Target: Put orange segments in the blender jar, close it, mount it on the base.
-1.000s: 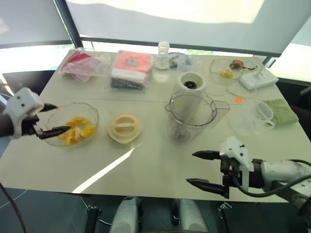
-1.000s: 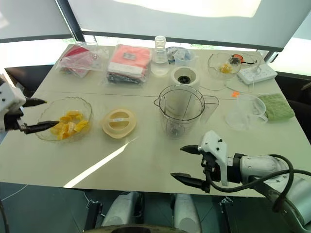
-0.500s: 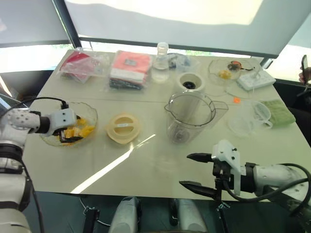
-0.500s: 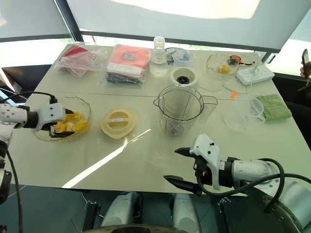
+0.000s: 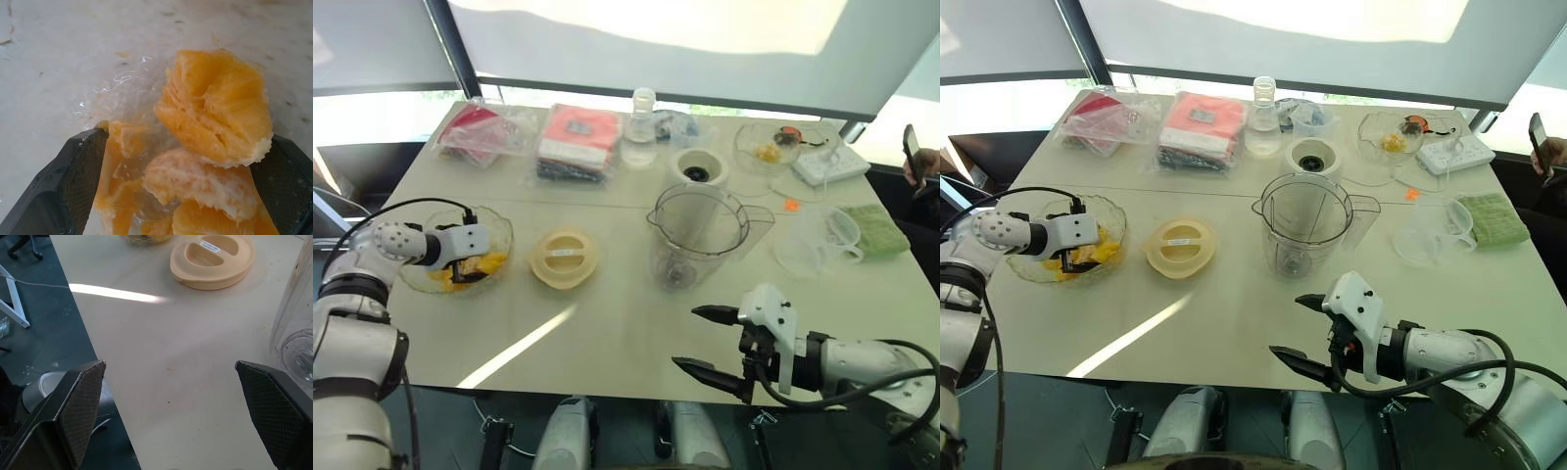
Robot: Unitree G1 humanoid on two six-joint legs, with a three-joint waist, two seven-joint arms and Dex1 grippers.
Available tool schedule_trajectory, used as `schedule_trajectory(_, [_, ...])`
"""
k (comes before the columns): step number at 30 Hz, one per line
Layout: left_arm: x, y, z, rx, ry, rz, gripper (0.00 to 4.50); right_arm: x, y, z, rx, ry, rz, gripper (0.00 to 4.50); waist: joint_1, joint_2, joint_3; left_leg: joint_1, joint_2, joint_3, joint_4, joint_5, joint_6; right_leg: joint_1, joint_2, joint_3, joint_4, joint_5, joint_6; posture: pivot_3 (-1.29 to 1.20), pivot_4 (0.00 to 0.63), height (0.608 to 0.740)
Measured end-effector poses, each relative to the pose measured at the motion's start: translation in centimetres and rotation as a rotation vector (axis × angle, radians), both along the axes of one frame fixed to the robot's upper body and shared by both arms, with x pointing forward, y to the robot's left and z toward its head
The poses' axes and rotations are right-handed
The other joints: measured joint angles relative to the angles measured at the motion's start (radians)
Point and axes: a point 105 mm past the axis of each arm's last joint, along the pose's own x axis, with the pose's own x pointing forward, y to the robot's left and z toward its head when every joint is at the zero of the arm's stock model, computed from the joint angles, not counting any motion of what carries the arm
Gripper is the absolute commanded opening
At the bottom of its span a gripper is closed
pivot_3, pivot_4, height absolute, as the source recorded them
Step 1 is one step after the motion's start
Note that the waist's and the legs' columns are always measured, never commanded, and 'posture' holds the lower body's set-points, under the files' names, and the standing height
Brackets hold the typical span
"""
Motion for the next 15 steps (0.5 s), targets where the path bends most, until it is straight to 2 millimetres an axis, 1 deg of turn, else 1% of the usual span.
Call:
schedule_trajectory(4, [-0.3, -0.1, -0.8, -0.001, 0.025, 0.002, 1.62, 0.0, 0.0, -0.1, -0.003, -0.004, -0.005, 4.50, 0.000, 0.000, 0.000, 0.006, 0.002, -0.001, 0.000, 0.000, 0.000, 0.005, 0.000, 0.000, 0.000, 0.000, -0.001, 0.00, 0.150, 0.740])
schedule_trajectory(7, [-0.4, -0.1, -1.3, -0.008, 0.026, 0.007, 0.03, 0.2, 0.1, 0.0, -0.001, -0.014, -0.008, 4.50, -0.001, 0.000, 0.000, 0.010, 0.004, -0.002, 0.000, 0.000, 0.000, 0.009, 0.000, 0.000, 0.000, -0.002, -0.004, 0.00, 0.150, 0.740])
schedule_trajectory(15, [-0.4, -0.1, -1.1, -0.055, 0.012, 0.032, 0.03, 0.5, 0.4, 0.2, 0.003, -0.027, 0.006, 4.50, -0.002, -0.001, 0.000, 0.009, 0.004, -0.001, -0.001, 0.000, 0.000, 0.008, 0.000, 0.001, 0.000, -0.002, -0.004, 0.00, 0.150, 0.740])
